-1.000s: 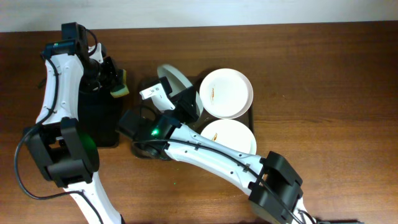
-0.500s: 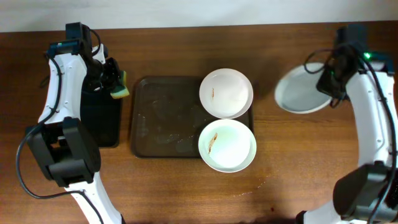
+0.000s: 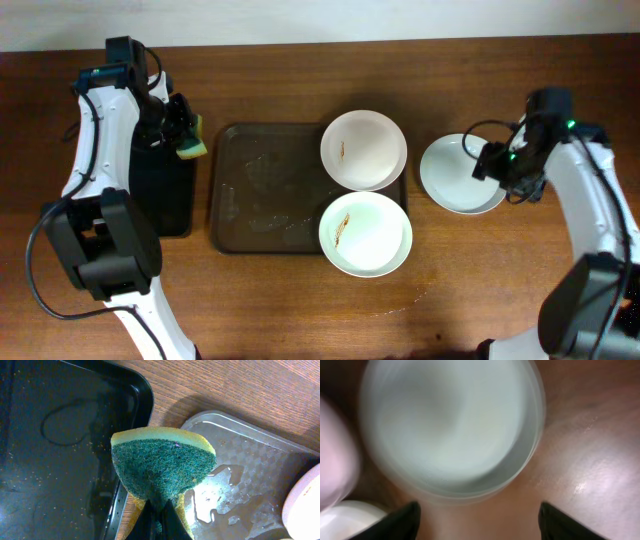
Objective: Clean dirty plates on tray and stack at the side
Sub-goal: 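Grip the rim of the left plate on the tray with the right gripper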
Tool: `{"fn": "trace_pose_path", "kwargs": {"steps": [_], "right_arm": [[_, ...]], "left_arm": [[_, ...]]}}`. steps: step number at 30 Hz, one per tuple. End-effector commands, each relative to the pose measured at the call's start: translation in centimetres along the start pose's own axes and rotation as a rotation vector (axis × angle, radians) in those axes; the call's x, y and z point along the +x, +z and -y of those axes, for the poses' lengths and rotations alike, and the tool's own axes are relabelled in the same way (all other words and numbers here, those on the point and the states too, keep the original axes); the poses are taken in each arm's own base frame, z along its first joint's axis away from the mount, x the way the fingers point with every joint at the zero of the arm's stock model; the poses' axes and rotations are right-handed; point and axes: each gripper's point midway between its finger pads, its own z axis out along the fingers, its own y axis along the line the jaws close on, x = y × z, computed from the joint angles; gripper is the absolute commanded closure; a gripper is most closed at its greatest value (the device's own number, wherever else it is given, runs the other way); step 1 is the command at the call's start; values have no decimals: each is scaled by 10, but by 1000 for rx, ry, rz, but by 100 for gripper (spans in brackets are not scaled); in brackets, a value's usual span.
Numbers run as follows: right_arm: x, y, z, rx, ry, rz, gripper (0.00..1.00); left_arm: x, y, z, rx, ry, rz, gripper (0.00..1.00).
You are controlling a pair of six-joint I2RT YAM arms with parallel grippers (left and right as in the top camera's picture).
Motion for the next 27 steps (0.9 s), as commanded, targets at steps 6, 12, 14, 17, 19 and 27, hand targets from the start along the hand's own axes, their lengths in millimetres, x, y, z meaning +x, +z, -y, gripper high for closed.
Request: {"fn": "trace_pose_path", "kwargs": {"steps": [6, 12, 14, 17, 19, 27], "right_arm": [[134, 19, -71, -140, -67, -372, 41], [190, 73, -75, -129, -114, -418, 57], [196, 83, -79, -86, -119, -383, 61], [205, 87, -81, -28, -144, -358, 83], [209, 87, -83, -27, -160, -364, 96], [151, 28, -224, -338, -330, -52, 96]], "left_arm": [[1, -2, -2, -15, 18, 1, 99], [1, -2, -2, -15, 18, 1, 99], [1, -2, -2, -15, 18, 1, 99], [1, -2, -2, -15, 18, 1, 99], [1, -2, -2, -15, 18, 1, 99], [1, -2, -2, -15, 18, 1, 99]]}}
